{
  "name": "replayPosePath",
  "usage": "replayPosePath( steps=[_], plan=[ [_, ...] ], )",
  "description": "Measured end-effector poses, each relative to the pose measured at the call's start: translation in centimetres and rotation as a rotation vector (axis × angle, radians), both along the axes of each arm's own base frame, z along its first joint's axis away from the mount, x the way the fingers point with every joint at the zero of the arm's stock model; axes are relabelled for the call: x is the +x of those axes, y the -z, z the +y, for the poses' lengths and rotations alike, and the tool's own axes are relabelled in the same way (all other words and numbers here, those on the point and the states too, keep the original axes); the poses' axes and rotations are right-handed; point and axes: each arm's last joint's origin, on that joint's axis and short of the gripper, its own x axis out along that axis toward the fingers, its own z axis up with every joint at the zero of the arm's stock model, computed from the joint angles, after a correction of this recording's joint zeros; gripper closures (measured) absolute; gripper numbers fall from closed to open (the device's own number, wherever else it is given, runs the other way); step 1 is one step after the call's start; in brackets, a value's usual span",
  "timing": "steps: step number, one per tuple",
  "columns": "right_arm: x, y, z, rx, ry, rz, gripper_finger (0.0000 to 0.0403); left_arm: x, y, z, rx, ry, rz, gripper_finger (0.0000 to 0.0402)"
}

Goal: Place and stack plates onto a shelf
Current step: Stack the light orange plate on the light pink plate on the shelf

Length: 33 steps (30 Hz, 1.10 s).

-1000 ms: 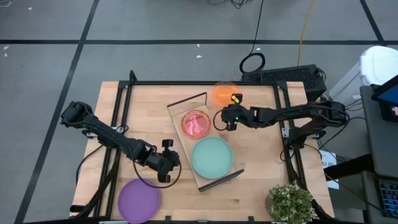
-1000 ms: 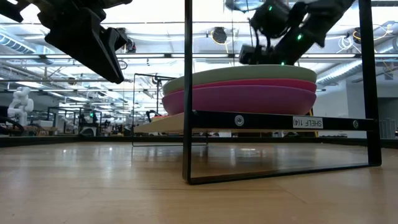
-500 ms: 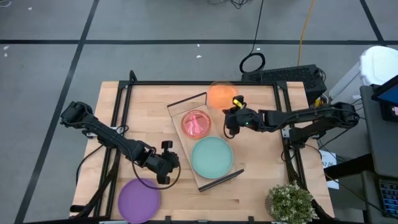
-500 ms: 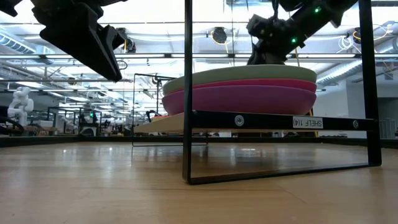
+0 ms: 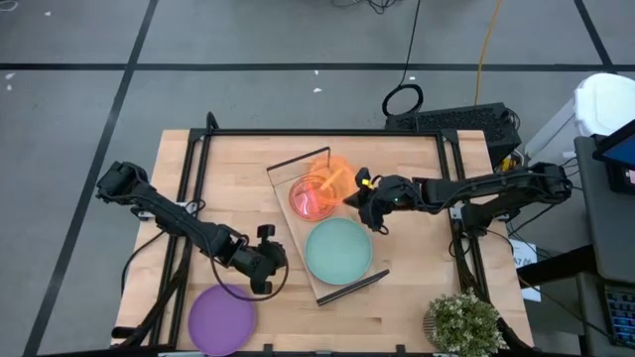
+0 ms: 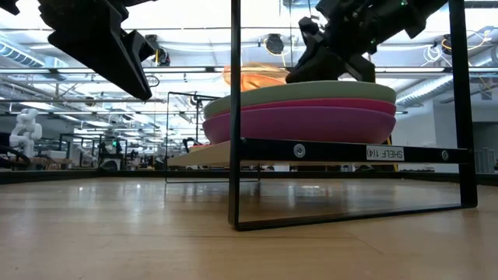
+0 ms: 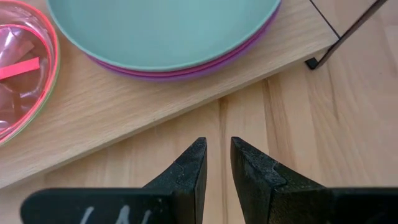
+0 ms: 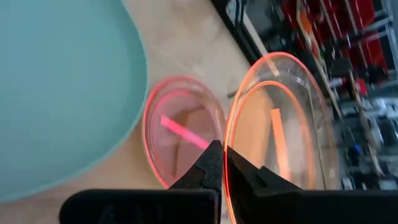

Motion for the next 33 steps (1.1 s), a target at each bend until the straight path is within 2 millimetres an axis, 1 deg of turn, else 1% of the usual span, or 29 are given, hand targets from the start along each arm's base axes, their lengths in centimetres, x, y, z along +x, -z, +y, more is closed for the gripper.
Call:
replayPosePath(
  steps=[5,12,21,23,26,29,33],
  plan=[
    [0.6,0.4,-0.1,0.028,-0.105,-0.008,0.0403,-0.1,0.0,-0.3,-0.005,0.006,-0.002,0.0323],
    [1.9,2.2,-0.6,-0.007,-0.169,0.011,0.0403,-0.1,-0.1,-0.4,-0.013,0.003,-0.009,0.0323],
    [3.0,4.5,-2.3,-0.013,-0.128,0.060,0.0403,-0.2,-0.1,-0.5,-0.017,0.002,-0.008,0.0323],
    [3.1,4.8,-2.6,-0.010,-0.122,0.059,0.0403,-0.2,-0.1,-0.6,-0.018,0.005,-0.009,0.0323],
    [3.3,5.0,-3.0,0.021,-0.161,0.045,0.0403,-0.3,-0.1,-0.7,-0.017,0.009,-0.008,0.0323],
    [3.3,5.0,-3.4,0.045,-0.187,0.035,0.0403,-0.3,0.0,-0.7,-0.017,0.010,-0.008,0.0323],
    [3.3,5.0,-3.6,0.064,-0.172,0.035,0.0403,-0.3,0.0,-0.7,-0.018,0.009,-0.008,0.0323]
  ],
)
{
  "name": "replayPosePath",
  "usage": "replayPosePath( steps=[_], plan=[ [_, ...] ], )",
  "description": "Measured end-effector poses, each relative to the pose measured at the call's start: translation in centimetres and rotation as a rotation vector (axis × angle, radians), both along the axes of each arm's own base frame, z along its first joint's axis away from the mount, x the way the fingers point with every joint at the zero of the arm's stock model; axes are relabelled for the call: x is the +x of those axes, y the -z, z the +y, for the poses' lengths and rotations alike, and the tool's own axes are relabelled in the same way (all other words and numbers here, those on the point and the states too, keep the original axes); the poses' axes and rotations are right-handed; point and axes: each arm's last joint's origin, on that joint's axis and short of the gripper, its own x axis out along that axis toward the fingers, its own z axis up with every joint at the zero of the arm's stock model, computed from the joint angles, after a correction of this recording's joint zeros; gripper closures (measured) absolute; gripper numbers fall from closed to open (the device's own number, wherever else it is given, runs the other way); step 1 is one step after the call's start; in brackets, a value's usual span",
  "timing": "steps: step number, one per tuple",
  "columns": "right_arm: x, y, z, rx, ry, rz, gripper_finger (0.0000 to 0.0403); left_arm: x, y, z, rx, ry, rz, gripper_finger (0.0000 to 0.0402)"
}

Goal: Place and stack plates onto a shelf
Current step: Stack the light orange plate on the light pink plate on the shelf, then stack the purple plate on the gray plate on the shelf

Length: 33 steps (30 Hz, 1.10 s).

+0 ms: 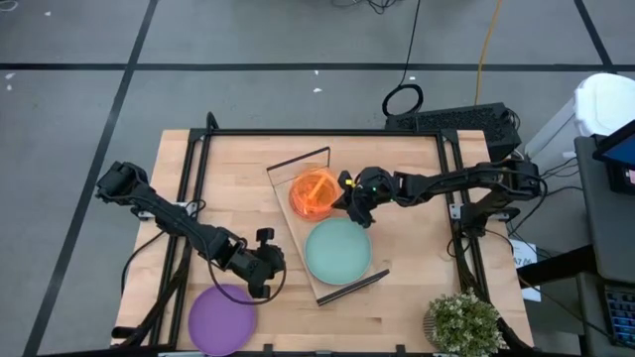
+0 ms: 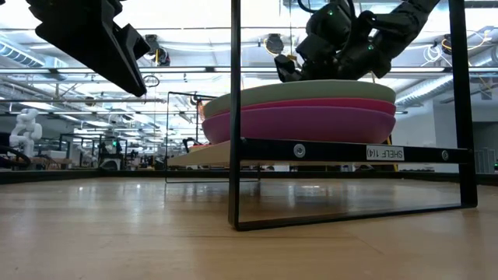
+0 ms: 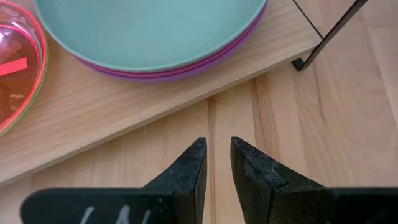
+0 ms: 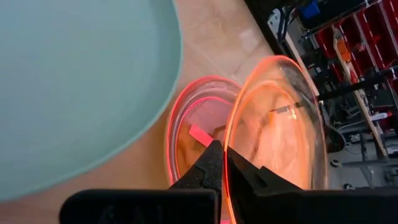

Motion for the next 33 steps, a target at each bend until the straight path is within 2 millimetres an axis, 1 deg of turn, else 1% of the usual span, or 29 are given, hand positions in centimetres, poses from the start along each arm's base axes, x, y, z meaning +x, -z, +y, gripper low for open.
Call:
replayPosePath(
  steps=[9,13,20,26,33],
  plan=[
    [-0.07,0.03,-0.20,0.010,0.001,0.004,0.0402,-0.02,0.00,-0.03,-0.002,-0.001,0.000,0.0323],
    [-0.08,0.02,-0.11,0.035,-0.032,0.002,0.0386,-0.02,0.00,-0.03,-0.002,-0.002,0.000,0.0323],
    [-0.08,0.02,-0.13,0.033,-0.028,0.002,0.0348,-0.17,0.00,-0.30,-0.003,0.007,0.001,0.0323],
    [-0.09,0.05,-0.25,0.020,0.016,0.007,0.0337,-0.32,0.01,-0.56,-0.004,0.017,0.001,0.0323],
    [-0.09,0.04,-0.27,0.027,0.026,0.008,0.0336,-0.39,0.01,-0.68,-0.012,0.010,0.001,0.0323]
  ],
)
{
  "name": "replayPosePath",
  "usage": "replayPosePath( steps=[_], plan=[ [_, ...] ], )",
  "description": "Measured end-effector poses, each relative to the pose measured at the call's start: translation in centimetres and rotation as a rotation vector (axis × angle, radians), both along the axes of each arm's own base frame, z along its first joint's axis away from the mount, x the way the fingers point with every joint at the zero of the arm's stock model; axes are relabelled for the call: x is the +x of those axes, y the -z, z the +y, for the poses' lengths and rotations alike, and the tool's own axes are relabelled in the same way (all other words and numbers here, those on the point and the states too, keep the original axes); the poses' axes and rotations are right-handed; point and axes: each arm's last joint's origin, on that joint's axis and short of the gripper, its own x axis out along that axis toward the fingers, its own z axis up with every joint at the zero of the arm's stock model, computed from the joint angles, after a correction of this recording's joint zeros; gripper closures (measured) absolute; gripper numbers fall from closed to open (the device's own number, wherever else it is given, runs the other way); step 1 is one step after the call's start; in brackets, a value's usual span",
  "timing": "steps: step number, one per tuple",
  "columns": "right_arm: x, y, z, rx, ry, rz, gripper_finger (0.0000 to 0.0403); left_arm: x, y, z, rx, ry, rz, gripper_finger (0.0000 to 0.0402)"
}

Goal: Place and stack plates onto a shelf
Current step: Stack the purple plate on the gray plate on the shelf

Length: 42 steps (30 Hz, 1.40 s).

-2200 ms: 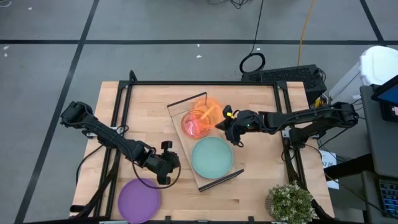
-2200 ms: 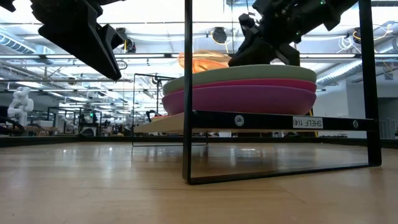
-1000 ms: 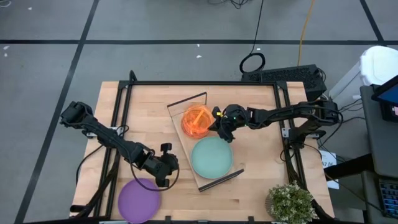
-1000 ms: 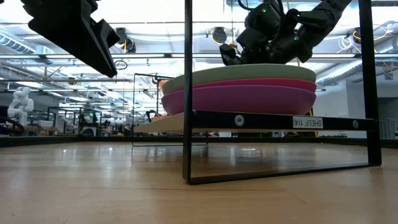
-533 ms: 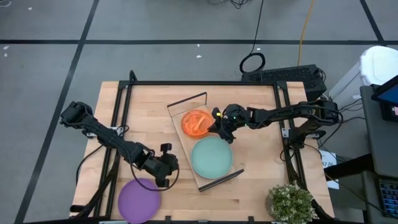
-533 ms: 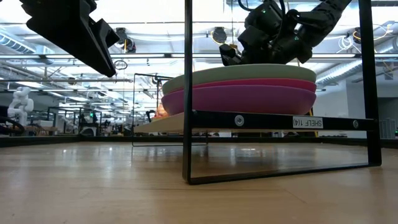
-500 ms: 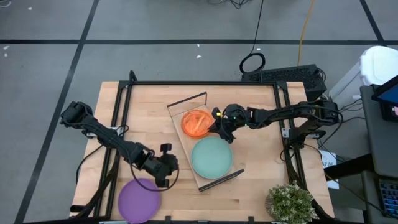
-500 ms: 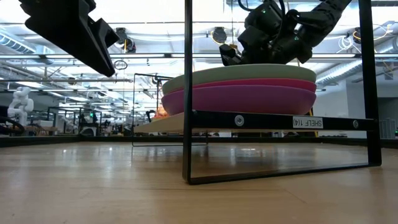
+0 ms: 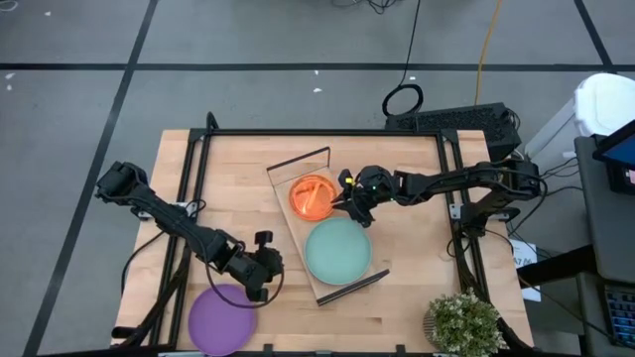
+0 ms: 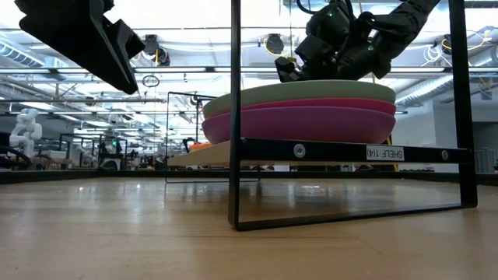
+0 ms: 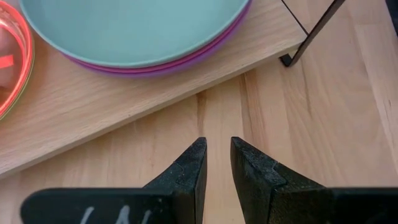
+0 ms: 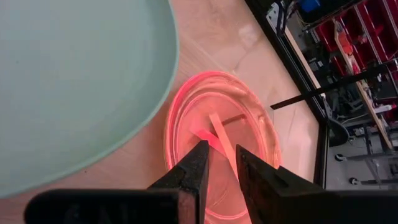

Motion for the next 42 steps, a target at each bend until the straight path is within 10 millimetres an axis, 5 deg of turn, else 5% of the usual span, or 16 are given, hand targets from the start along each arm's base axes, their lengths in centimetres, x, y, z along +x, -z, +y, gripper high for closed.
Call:
replayPosePath(
  steps=[9,19,28,42],
  plan=[
    [-1.4,-3.7,0.3,0.034,0.176,-0.103,0.0337,-0.5,0.2,-0.5,-0.127,-0.009,0.084,0.0323],
    [-4.5,-8.2,2.7,0.221,0.250,-0.216,0.0337,-3.7,0.5,-4.2,-0.240,0.030,0.193,0.0323],
    [-5.4,-8.5,4.8,0.251,0.185,-0.174,0.0337,-6.6,1.3,-5.0,-0.106,0.101,0.332,0.0323],
    [-5.5,-8.2,6.6,0.249,0.120,-0.135,0.0337,-7.0,1.5,-4.5,-0.001,0.211,0.383,0.0322]
  ],
)
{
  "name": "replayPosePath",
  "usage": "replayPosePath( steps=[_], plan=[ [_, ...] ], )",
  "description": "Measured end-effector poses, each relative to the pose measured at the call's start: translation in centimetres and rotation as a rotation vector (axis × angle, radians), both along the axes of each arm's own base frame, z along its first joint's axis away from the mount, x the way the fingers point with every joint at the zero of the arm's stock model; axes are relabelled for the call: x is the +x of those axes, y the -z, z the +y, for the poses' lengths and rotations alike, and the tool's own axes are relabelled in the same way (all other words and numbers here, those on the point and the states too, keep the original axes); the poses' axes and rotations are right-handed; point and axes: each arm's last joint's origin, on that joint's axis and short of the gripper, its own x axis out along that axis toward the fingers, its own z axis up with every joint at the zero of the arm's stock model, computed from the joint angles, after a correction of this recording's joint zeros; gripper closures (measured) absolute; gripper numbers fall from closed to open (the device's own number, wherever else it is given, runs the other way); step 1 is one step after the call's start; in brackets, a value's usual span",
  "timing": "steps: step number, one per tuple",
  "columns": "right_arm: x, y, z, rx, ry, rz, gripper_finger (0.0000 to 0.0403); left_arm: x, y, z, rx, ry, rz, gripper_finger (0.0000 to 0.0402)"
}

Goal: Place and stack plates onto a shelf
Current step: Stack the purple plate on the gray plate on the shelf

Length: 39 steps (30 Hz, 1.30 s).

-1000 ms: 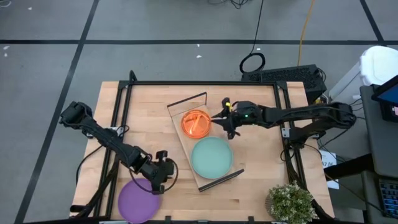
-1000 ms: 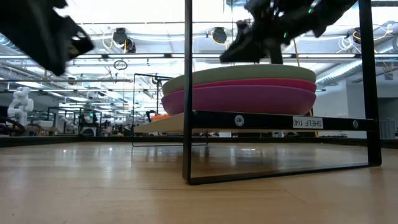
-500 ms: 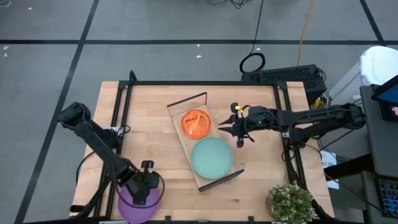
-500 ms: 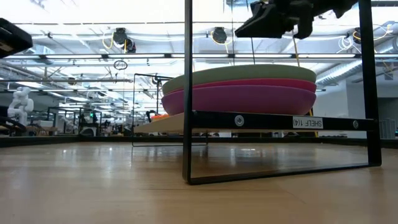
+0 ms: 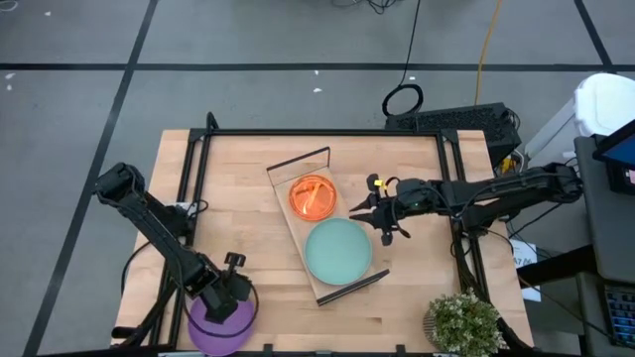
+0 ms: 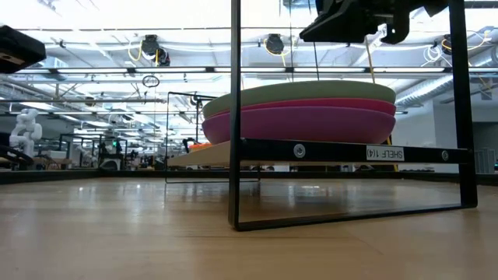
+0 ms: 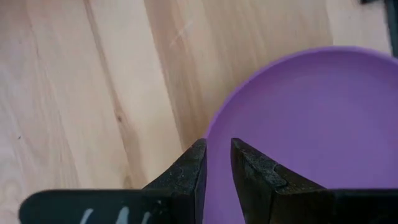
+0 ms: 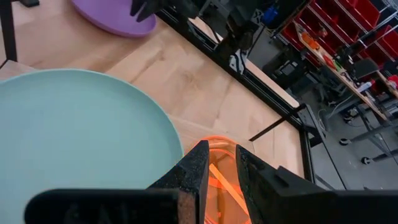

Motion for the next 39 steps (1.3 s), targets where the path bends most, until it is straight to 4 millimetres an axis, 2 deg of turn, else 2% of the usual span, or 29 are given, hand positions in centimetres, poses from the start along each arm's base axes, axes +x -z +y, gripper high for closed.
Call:
replayPosePath(
  steps=[6,11,17,27,32,39],
  plan=[
    [0.0,0.0,0.3,0.005,-0.008,0.005,0.0337,-0.3,0.2,1.0,0.061,-0.011,0.074,0.0322],
    [-0.1,0.2,0.5,0.015,-0.012,0.019,0.0337,-0.3,0.3,1.0,0.060,-0.017,0.078,0.0322],
    [-0.1,0.2,0.5,0.022,-0.009,0.021,0.0337,-1.3,2.2,1.9,0.084,-0.030,0.148,0.0306],
    [-0.2,0.4,0.5,0.020,-0.009,0.041,0.0337,-1.6,3.2,2.0,0.040,-0.089,0.163,0.0256],
    [-0.2,0.4,0.5,0.020,-0.009,0.041,0.0337,-1.9,4.3,2.1,-0.015,-0.127,0.167,0.0254],
    [-0.2,0.4,0.5,0.020,-0.009,0.041,0.0337,-1.7,4.9,1.9,-0.068,-0.123,0.134,0.0259]
  ],
)
